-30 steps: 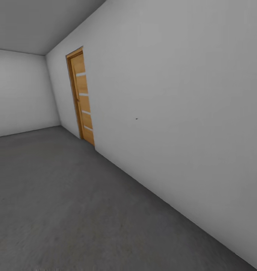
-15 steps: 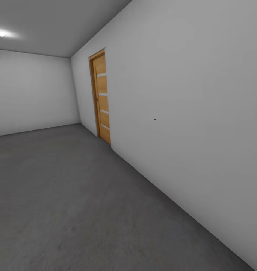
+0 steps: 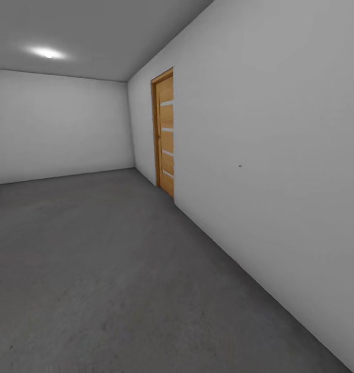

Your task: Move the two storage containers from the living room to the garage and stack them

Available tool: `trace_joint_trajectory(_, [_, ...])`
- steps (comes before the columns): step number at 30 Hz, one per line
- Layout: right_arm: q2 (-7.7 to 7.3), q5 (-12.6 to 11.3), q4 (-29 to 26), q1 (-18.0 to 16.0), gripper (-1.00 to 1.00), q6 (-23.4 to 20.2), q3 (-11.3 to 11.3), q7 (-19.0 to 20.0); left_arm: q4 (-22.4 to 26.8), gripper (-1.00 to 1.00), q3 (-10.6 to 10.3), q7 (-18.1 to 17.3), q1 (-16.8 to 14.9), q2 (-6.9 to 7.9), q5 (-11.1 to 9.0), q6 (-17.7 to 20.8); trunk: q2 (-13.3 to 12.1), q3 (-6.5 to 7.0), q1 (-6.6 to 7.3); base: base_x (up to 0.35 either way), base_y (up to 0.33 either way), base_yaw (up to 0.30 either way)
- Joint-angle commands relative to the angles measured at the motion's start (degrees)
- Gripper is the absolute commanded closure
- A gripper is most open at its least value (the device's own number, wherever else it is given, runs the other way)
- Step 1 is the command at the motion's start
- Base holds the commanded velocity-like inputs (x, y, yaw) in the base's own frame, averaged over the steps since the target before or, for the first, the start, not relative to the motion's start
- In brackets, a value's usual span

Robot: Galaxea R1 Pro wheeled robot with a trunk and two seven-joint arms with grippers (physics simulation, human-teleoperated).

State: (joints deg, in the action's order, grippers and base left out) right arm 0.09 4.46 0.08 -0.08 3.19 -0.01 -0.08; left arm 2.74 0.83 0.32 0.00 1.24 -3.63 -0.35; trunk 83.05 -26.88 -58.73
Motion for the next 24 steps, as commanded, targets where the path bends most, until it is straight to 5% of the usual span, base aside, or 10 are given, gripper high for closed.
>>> trace_joint_trajectory(1, [0.0, 0.5, 0.0, 0.0, -1.0, 0.1, -0.1, 0.0, 0.0, -1.0, 0.0, 0.0, 0.0, -0.01, -0.4, 0.0, 0.0, -0.04, 0.0, 0.0, 0.0, 0.3])
trace_joint_trajectory(10, [-0.02, 0.4, 0.0, 0.0, -1.0, 0.1, 0.1, 0.0, 0.1, -1.0, 0.2, 0.0, 0.0, -0.25, -0.6, 0.0, 0.0, -0.04, 0.0, 0.0, 0.0, 0.3])
trace_joint_trajectory(16, [-0.07, 0.4, 0.0, 0.0, -1.0, 0.1, 0.1, 0.0, 0.1, -1.0, 0.5, -0.3, 0.0, -2.99, -0.8, 0.0, 0.0, -0.04, 0.0, 0.0, 0.0, 0.3])
trace_joint_trajectory(24, [-0.06, 0.3, 0.0, 0.0, -1.0, 0.1, 0.1, 0.0, 0.1, -1.0, 0.4, -0.3, 0.0, -2.95, -1.0, 0.0, 0.0, -0.04, 0.0, 0.0, 0.0, 0.3])
